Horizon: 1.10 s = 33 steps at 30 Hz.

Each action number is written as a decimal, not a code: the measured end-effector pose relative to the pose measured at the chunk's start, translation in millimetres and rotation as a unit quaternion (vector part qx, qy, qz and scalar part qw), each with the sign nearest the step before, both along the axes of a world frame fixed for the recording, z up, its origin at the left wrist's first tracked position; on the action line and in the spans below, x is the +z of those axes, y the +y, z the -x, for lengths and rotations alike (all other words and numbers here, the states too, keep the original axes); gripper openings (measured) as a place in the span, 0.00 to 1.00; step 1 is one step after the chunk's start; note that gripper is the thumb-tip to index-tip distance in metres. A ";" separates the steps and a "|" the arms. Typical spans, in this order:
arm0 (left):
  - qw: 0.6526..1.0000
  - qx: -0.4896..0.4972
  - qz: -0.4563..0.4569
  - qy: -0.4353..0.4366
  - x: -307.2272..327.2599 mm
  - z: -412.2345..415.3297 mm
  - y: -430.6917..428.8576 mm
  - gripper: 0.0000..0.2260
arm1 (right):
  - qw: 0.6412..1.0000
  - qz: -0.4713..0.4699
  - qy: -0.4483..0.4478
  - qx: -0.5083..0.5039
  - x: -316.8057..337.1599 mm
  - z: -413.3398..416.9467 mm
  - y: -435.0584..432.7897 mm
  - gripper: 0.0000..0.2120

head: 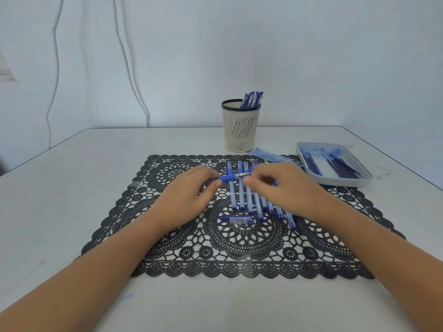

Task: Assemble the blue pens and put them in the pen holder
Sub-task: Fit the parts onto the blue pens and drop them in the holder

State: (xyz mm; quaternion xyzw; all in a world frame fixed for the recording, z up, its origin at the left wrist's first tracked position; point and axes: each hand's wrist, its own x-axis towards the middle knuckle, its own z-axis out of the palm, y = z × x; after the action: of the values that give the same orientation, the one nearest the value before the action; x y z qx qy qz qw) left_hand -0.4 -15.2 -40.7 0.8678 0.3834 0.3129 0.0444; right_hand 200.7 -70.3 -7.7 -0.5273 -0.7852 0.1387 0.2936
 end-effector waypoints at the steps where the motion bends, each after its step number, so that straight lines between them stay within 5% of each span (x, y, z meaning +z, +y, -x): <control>1: 1.000 -0.002 0.000 -0.001 -0.4 -0.3 -0.1 0.10 | 0.999 -0.017 0.013 -0.042 -0.2 -2.0 2.6 0.15; 6: 1.000 -0.024 -0.013 0.004 -2.6 -2.4 -2.9 0.11 | 0.994 0.048 0.037 -0.086 -3.2 -3.0 7.4 0.23; 13: 0.998 -0.047 -0.035 0.006 -2.1 -4.7 -5.0 0.20 | 0.988 0.105 0.110 -0.036 -8.4 -1.1 12.4 0.17; 21: 0.999 -0.040 -0.036 0.001 -0.5 -1.6 -2.8 0.21 | 0.991 0.062 0.120 -0.004 -10.8 -3.5 14.6 0.04; 26: 0.998 -0.042 -0.041 0.008 -1.1 -2.5 -2.8 0.21 | 0.988 0.092 0.119 -0.015 -9.7 -4.5 14.9 0.17; 30: 0.998 -0.041 -0.038 0.007 -0.8 -2.0 -2.8 0.22 | 0.990 0.090 0.109 0.008 -11.4 -6.4 14.8 0.02; 33: 0.998 -0.043 -0.037 0.002 -0.3 -2.3 -3.2 0.22 | 0.989 0.088 0.122 0.003 -11.1 -5.4 14.5 0.06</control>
State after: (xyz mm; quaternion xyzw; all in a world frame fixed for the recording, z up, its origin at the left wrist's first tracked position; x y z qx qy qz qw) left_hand 1.9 -18.4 -41.0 0.8854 0.3335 0.3228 0.0246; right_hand 206.2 -55.7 -18.9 -0.5277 -0.7300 0.2712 0.3394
